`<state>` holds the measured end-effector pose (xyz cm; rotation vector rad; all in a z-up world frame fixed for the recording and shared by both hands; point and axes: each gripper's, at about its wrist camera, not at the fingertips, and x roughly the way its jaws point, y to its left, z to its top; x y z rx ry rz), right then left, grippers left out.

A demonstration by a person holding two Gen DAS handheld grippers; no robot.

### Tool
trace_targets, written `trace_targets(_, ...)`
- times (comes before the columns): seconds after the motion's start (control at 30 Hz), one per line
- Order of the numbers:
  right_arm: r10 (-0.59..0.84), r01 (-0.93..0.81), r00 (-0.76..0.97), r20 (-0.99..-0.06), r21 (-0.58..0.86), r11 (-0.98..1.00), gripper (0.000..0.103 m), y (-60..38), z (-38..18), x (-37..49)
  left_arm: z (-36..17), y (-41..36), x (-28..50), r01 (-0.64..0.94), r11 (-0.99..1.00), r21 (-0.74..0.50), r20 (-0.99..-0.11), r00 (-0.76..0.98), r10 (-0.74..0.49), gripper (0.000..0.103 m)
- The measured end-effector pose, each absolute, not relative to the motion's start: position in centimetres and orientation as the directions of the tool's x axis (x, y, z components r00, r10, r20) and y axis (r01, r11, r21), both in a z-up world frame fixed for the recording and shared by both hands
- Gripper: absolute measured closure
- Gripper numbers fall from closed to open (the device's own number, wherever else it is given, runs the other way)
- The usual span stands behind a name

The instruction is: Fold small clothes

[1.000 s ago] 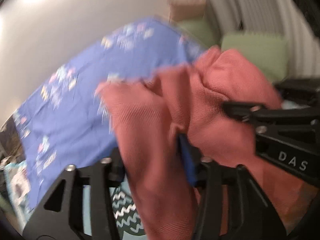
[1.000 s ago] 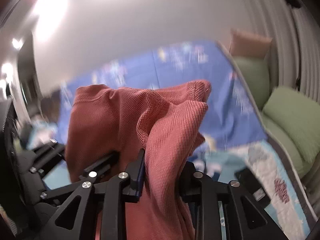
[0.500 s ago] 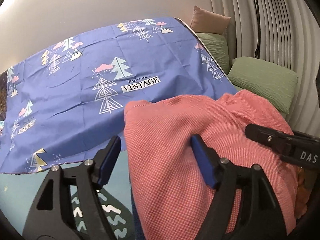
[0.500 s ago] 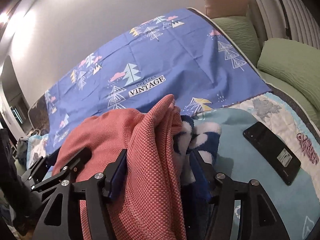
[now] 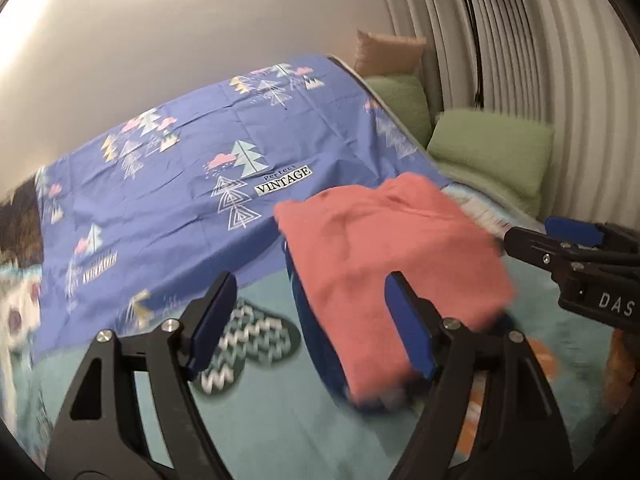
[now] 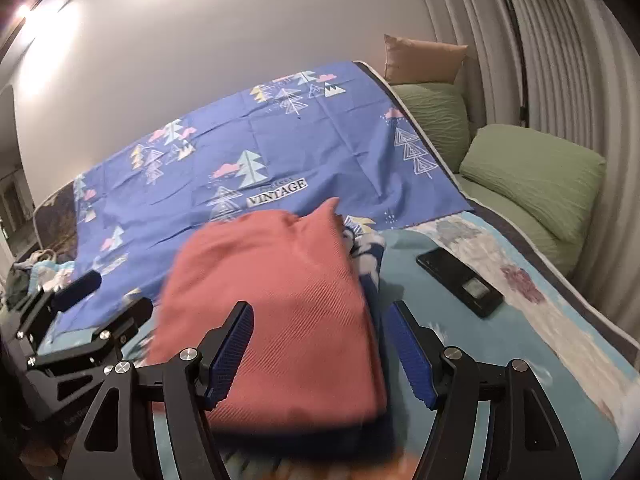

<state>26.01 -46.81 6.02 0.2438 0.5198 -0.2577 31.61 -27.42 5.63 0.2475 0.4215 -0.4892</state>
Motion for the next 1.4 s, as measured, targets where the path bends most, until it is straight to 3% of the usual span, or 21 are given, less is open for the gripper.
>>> trace_targets(0.13,-0.207,0.300,0.835,-0.510,0.106,0.948,0.033,-43.0,10.0,19.4,7.7,-22.6,25.0,0.486,0.872,0.058,-0.434,0.799,-0.416,0.017)
trace_targets(0.33,-0.262,0.319,0.826,-0.499,0.030,0.947,0.032,-37.8,13.8,9.5,10.1,-17.8,15.3,0.477,0.876,0.069,-0.400,0.817,-0.414,0.017)
trace_targets(0.63,-0.274,0.328,0.822,-0.500,0.022,0.944,0.031,-32.2,14.2,-0.9,11.7,-13.7,5.0,0.457,0.887,0.063,-0.368,0.837,-0.405,0.016)
trace_targets(0.97,-0.269,0.334,0.801,-0.535,0.026,0.942,0.031,-30.6,11.9,-6.7,9.6,-11.1,0.0,0.435,0.900,0.028,-0.388,0.834,-0.392,0.016)
trace_targets(1.4,-0.250,0.299,0.811,-0.529,0.007,0.954,0.030,-29.0,11.0,-8.2,8.2,-10.6,-1.3,0.404,0.914,0.030,-0.413,0.838,-0.357,0.016)
